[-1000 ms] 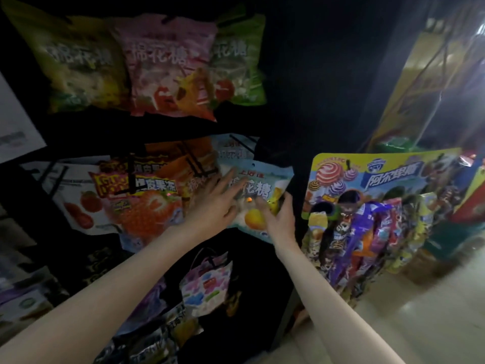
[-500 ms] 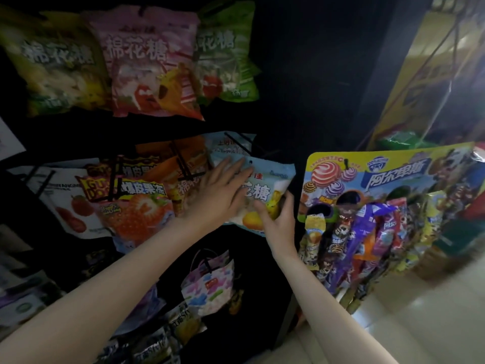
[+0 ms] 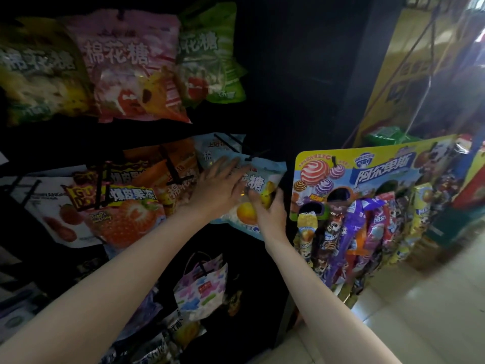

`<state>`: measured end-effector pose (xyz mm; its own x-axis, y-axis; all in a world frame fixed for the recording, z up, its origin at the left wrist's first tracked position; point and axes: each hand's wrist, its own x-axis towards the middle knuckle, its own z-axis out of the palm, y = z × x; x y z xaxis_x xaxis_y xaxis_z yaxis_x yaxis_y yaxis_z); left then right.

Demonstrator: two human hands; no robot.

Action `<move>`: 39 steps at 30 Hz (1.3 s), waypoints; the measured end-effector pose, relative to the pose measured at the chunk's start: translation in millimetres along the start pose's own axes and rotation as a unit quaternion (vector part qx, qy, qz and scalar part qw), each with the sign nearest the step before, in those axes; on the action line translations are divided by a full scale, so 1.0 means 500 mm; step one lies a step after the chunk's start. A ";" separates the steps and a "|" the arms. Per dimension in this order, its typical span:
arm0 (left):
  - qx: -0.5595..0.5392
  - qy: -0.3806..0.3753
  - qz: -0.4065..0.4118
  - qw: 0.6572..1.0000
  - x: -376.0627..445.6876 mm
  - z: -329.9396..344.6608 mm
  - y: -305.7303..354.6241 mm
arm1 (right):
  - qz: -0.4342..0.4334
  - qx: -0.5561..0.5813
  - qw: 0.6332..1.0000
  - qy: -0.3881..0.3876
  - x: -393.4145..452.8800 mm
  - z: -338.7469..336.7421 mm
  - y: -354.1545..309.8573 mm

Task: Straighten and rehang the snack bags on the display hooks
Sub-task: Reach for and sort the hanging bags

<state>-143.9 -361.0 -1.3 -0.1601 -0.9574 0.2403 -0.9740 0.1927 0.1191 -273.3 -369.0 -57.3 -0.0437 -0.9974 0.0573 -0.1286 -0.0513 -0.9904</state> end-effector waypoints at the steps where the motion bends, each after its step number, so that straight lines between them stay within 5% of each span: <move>1: -0.005 0.001 -0.006 1.000 0.002 -0.001 -0.005 | 0.008 -0.010 1.000 -0.006 0.006 0.005 -0.006; 9: -0.037 0.054 -0.025 0.998 -0.090 0.044 -0.091 | 0.035 -0.156 0.987 -0.022 0.097 0.091 -0.051; 14: -0.049 0.069 -0.069 0.994 -0.187 0.060 -0.148 | 0.080 -0.194 0.977 0.031 0.039 0.124 -0.007; 24: -0.044 0.115 -0.160 0.979 -0.318 0.048 -0.224 | -0.061 -0.089 0.964 -0.243 -0.033 0.225 -0.030; 29: -0.038 0.140 -0.248 0.958 -0.383 0.039 -0.253 | -0.049 -0.130 0.932 -0.336 -0.054 0.289 -0.025; 32: -0.041 0.155 -0.280 0.946 -0.425 0.034 -0.272 | 0.009 -0.081 0.950 -0.301 -0.077 0.328 -0.018; 39: -0.056 0.158 -0.287 0.943 -0.503 0.038 -0.312 | -0.107 -0.075 0.929 -0.346 -0.116 0.339 -0.014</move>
<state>45.2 -154.3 -98.5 0.4611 -0.8031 0.3774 -0.8598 -0.2992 0.4139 -101.8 -319.3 -75.0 0.6388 -0.7621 0.1054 -0.1997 -0.2965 -0.9339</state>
